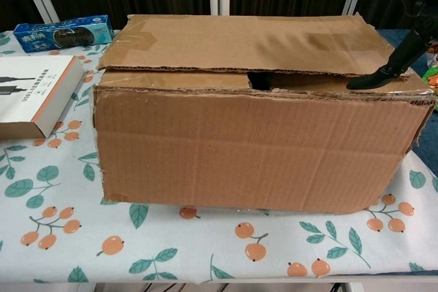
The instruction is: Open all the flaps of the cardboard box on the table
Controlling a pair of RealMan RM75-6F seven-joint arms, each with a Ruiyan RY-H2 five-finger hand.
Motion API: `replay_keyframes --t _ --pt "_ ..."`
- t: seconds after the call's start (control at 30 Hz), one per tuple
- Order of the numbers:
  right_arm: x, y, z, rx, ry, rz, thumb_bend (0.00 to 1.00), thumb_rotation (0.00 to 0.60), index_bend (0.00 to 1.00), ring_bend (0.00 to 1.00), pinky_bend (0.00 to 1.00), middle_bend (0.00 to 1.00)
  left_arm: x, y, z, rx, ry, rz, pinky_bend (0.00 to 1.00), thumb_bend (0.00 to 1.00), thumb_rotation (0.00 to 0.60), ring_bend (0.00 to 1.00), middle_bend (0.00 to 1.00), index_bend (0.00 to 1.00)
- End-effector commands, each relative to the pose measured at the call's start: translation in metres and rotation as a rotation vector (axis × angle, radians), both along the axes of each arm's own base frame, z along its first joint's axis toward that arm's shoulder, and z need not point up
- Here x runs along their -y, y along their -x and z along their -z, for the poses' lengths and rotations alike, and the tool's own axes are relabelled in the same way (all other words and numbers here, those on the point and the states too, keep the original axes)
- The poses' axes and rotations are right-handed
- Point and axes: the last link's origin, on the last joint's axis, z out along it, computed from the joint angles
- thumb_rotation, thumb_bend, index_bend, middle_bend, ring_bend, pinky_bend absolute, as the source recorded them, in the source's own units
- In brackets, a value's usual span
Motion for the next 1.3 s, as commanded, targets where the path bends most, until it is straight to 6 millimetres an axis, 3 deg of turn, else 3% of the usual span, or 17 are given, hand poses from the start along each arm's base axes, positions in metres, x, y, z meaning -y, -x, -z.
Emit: replay_keyframes --t 0.03,0.43,0.87,0.97,1.1,1.3 --pt "0.002 0.002 0.002 -0.011 0.009 0.001 0.06 0.600 0.00 0.00 0.00 0.00 0.000 0.000 0.000 0.001 0.000 0.000 0.19 0.00 0.428 0.10 0.14 0.11" --pt "0.014 0.000 0.008 -0.037 0.080 -0.034 0.08 0.600 0.00 0.00 0.00 0.00 0.003 0.001 -0.002 0.006 -0.007 -0.002 0.19 0.00 0.427 0.10 0.14 0.11" --pt "0.036 -0.032 -0.012 -0.040 0.316 -0.201 0.19 0.600 0.00 0.00 0.00 0.00 0.002 0.002 -0.003 0.009 -0.005 -0.005 0.19 0.00 0.430 0.10 0.14 0.11" --pt "0.053 -0.043 -0.017 -0.035 0.354 -0.218 0.22 0.600 0.00 0.00 0.00 0.00 0.002 0.003 -0.003 0.009 -0.004 -0.007 0.19 0.00 0.429 0.10 0.14 0.11" --pt "0.091 -0.053 -0.023 -0.062 0.429 -0.213 0.24 0.600 0.00 0.00 0.00 0.00 0.002 0.005 -0.002 0.014 -0.001 -0.010 0.19 0.00 0.429 0.10 0.14 0.11" --pt "0.145 -0.052 -0.021 -0.086 0.477 -0.164 0.24 0.600 0.00 0.00 0.00 0.00 0.002 0.007 -0.004 0.030 0.007 -0.012 0.19 0.00 0.432 0.10 0.14 0.11"
